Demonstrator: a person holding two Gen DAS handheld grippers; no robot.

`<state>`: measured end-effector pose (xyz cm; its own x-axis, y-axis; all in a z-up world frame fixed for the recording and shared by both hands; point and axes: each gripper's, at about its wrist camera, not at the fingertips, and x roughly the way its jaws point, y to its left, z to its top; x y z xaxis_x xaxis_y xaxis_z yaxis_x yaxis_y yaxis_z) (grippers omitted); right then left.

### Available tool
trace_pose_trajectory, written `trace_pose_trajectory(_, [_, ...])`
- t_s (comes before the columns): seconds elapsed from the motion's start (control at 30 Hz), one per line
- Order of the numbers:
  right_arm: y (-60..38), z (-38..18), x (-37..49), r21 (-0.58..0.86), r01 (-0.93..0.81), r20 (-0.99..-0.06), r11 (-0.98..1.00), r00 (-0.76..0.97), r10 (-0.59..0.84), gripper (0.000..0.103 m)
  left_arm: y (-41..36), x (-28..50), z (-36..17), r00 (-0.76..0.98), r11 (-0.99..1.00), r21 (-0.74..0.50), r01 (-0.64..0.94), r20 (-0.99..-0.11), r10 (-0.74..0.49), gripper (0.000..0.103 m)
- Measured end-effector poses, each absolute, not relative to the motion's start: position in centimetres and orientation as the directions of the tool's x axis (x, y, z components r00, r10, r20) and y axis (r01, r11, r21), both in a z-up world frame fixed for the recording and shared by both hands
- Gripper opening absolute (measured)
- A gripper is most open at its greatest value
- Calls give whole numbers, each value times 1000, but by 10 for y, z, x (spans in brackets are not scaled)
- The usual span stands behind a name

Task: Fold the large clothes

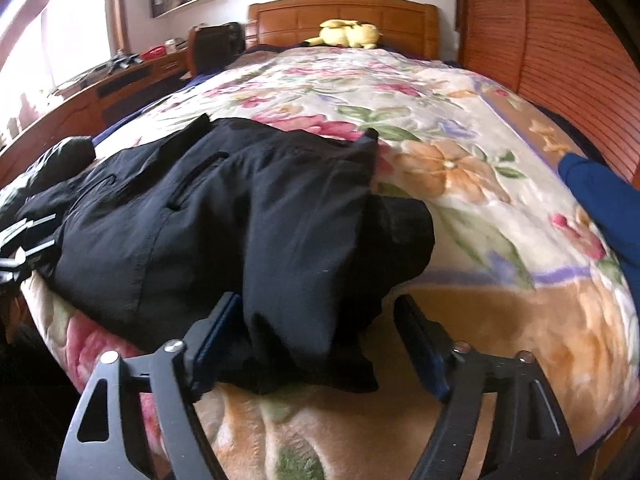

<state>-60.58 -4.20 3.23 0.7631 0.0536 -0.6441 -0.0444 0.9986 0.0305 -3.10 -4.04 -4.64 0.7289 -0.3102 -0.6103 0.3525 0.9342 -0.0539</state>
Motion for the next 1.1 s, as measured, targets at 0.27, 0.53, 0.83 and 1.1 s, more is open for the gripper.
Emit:
trace_pose_trajectory(0.27, [-41,23,-597,104,-43,-675,994,731,102,71,-38,-29,-46,729,933,-70,353,-604,-321,78])
trace_pose_trajectory(0.53, [-27,57,-603,51,-116,-640,992,758,121,23,-34,-29,-46,724,929,-87,360,-602,-337,78])
trace_pose_trajectory(0.83, [14,141,-615,-32,-209,-478,977,862,168,22,7,-54,-20,778,934,-126,335,-522,-350,78])
trace_pose_trajectory(1.1, [77,167,-602,-92,-340,-428,936,862,271,22,59,-78,2,843,960,-140,240,-461,-278,78])
